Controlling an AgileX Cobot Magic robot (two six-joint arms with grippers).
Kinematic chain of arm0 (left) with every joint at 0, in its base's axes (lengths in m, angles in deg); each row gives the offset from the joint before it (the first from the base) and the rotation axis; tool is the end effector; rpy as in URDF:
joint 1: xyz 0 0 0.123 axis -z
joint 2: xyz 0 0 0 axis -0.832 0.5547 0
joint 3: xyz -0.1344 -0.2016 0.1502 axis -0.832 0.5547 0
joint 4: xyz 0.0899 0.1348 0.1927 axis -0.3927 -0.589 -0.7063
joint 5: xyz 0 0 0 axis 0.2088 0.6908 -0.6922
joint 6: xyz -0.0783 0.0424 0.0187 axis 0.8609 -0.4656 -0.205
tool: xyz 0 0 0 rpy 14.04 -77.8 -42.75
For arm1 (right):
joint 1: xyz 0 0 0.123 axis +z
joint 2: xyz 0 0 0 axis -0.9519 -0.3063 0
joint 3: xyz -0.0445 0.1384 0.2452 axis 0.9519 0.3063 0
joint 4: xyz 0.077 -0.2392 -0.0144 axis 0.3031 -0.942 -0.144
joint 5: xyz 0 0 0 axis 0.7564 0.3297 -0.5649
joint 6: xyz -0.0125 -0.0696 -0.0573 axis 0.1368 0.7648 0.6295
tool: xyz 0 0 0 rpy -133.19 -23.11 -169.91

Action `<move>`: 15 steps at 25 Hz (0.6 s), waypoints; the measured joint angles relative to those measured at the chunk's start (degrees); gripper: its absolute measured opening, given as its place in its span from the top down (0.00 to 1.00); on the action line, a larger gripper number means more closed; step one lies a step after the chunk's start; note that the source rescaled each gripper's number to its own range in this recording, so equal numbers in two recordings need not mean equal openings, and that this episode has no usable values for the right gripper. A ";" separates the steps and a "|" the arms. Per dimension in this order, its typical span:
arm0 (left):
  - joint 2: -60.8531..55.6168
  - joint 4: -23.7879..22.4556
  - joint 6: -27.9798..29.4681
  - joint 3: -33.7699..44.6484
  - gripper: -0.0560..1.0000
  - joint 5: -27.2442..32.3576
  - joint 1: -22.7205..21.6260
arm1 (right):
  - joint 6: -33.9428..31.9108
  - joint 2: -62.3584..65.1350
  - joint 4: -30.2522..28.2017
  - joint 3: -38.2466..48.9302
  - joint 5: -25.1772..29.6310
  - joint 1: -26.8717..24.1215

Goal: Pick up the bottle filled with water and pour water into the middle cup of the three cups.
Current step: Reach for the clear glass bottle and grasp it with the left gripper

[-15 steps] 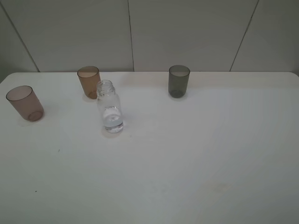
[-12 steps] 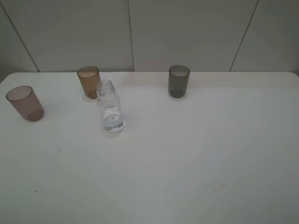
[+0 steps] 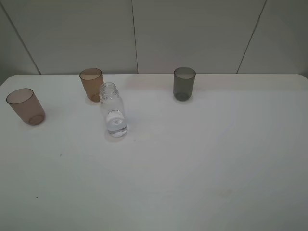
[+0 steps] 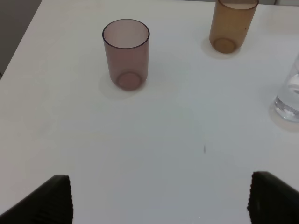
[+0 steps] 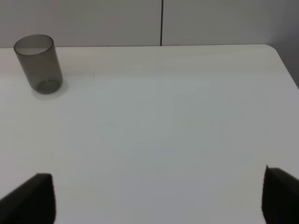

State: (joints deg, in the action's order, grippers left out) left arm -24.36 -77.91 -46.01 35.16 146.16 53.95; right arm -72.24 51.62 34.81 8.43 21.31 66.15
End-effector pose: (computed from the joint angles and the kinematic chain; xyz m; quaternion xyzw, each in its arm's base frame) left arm -0.0061 -0.0003 0.2779 -0.0323 0.8505 0.0016 0.5250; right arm -0.0076 0.0008 0.2827 0.0337 0.8477 -0.0345 0.5283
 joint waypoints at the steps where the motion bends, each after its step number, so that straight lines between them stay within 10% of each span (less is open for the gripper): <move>1: 0.00 0.00 0.00 0.00 0.14 0.00 0.00 | 0.00 0.00 0.00 0.00 0.00 0.00; 15: 0.00 0.00 0.00 0.00 0.14 0.00 0.00 | 0.00 0.00 0.00 0.00 0.00 0.00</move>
State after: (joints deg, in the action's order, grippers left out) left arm -24.36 -77.91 -46.01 35.16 146.16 53.95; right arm -72.24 51.62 34.81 8.43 21.31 66.15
